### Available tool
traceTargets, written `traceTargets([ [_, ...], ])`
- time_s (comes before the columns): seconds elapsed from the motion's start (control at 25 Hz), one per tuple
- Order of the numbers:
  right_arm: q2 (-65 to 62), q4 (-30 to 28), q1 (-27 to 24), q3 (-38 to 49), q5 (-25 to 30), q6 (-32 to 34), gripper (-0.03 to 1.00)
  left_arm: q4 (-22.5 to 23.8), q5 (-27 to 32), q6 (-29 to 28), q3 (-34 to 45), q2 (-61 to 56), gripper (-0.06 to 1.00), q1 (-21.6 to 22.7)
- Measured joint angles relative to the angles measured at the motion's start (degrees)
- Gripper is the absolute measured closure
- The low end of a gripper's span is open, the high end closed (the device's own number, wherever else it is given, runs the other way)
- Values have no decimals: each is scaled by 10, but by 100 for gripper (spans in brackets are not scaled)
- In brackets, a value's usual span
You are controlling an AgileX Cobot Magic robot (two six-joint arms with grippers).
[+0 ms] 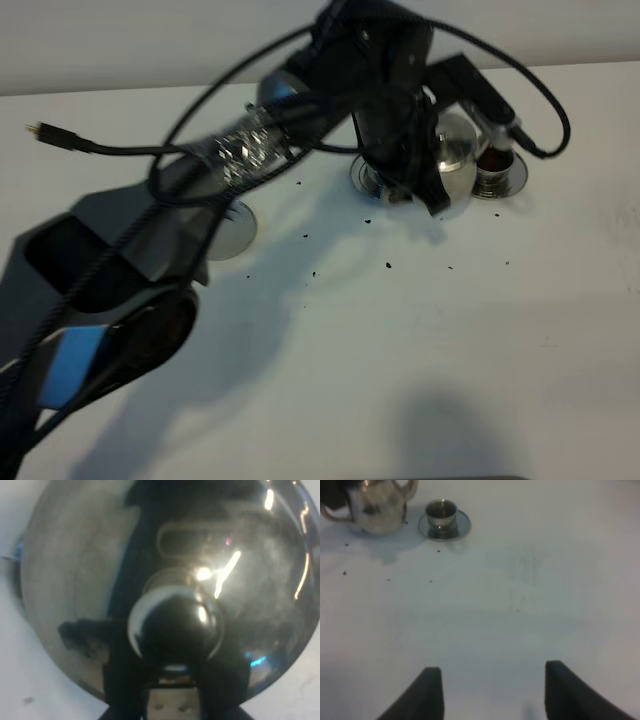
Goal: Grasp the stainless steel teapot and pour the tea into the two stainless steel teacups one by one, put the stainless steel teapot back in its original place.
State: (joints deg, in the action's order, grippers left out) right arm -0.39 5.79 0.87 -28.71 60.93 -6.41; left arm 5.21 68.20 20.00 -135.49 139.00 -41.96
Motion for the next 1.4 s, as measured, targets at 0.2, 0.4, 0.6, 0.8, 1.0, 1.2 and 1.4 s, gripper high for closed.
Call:
traceTargets([
  [0.2,0,0,0,0,0,0,52,19,-1,56,0,-50,72,27],
  [0.4,0,0,0,0,0,0,52,47,-1,123,0,-58,72,83],
  [0.6,0,0,0,0,0,0,52,56,-1,151,0,-58,72,127],
  [0.8,0,0,0,0,0,0,52,30,-1,156,1,-58,72,158],
  [1.0,0,0,0,0,0,0,52,20,-1,171,74,-79,72,181],
  [1.2,0,0,0,0,0,0,52,30,-3,215,136,-96,72,202],
  [1.4,0,0,0,0,0,0,52,60,-96,283,183,-98,72,212],
])
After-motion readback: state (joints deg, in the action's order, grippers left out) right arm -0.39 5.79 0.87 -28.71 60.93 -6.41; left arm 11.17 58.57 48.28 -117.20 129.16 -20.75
